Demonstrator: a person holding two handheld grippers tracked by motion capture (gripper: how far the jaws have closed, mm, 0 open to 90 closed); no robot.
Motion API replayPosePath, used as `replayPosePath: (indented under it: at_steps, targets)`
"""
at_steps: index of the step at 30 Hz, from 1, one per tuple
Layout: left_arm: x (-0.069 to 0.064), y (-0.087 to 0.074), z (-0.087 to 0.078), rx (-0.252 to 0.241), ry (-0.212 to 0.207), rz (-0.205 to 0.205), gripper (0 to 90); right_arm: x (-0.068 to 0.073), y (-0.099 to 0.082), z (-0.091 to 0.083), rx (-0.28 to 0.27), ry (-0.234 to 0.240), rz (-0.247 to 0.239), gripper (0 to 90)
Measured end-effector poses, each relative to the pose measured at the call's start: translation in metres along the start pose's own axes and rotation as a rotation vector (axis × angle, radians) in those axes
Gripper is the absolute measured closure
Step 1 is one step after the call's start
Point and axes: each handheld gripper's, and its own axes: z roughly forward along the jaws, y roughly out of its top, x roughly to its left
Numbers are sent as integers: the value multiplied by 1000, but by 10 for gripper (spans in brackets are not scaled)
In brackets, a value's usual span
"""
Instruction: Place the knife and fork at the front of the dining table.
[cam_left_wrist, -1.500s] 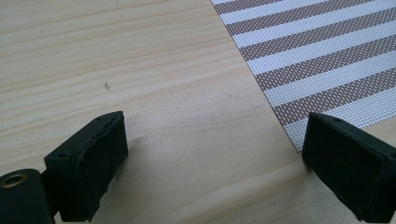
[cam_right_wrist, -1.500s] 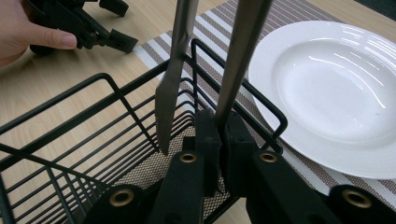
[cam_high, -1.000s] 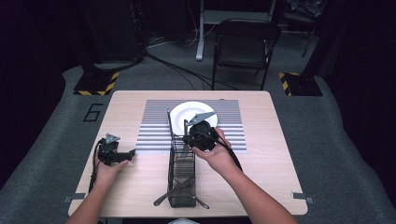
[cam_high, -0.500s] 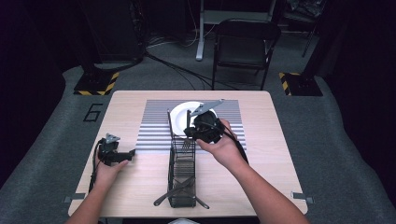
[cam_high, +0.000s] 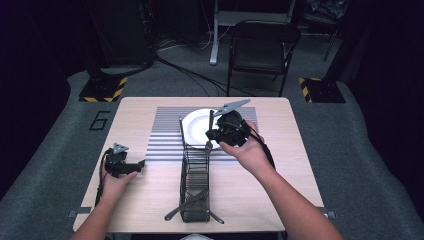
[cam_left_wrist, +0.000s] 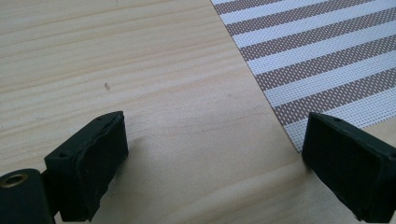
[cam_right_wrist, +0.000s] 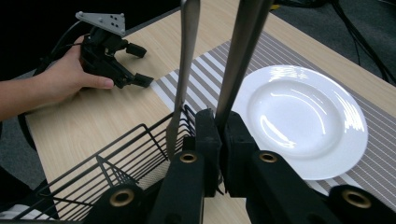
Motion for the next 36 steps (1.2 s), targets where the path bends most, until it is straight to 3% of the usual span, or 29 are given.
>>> replayPosePath:
  at_steps: [5, 15, 29, 36]
  targets:
    - [0, 0, 0, 0, 0, 0, 69, -7, 0, -7, 1, -25, -5, 872]
    - [0, 0, 0, 0, 0, 0, 69, -30, -11, -15, 14, -90, 37, 872]
    - [0, 0, 0, 0, 0, 0, 69, -56, -39, 7, 62, -159, 90, 872]
    - [0, 0, 0, 0, 0, 0, 69, -70, -52, 17, 54, -200, 122, 873]
